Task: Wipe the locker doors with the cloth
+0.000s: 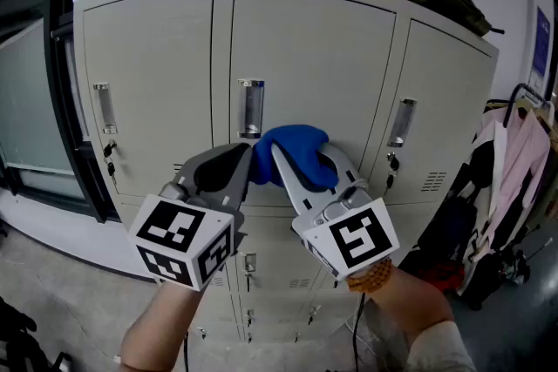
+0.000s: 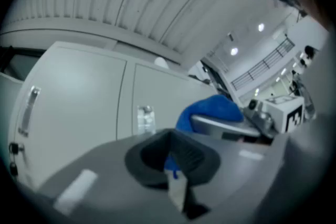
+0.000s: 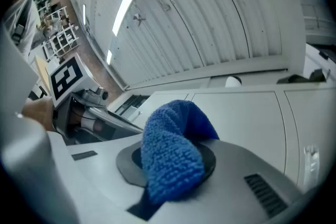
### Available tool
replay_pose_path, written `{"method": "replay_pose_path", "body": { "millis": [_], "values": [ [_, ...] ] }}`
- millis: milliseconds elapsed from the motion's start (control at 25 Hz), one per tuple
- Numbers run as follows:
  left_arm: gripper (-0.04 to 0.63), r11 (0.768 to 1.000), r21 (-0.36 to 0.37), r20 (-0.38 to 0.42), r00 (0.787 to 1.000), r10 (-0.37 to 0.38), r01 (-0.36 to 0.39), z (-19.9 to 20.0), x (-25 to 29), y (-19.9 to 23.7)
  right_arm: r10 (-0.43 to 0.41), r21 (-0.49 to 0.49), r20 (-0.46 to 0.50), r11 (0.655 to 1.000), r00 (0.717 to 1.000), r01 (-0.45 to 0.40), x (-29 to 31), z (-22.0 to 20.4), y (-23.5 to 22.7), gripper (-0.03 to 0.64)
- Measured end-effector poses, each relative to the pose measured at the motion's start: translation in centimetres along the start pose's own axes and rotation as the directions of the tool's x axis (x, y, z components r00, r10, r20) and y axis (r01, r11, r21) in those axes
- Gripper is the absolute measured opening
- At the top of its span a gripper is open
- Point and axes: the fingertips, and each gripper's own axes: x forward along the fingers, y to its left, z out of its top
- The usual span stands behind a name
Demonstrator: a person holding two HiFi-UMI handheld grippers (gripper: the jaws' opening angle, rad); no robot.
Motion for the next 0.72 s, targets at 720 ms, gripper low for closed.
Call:
{"method": "replay_pose_path", "body": {
  "millis": [720],
  "values": [
    [0.003, 0.992, 0.053, 0.042, 0.993, 0.110, -0.112, 11.7, 4.5, 9.7, -0.146, -0.224, 0.048, 0.963, 0.988, 0.153, 15.4, 10.0, -8.9, 0.023]
  ]
}}
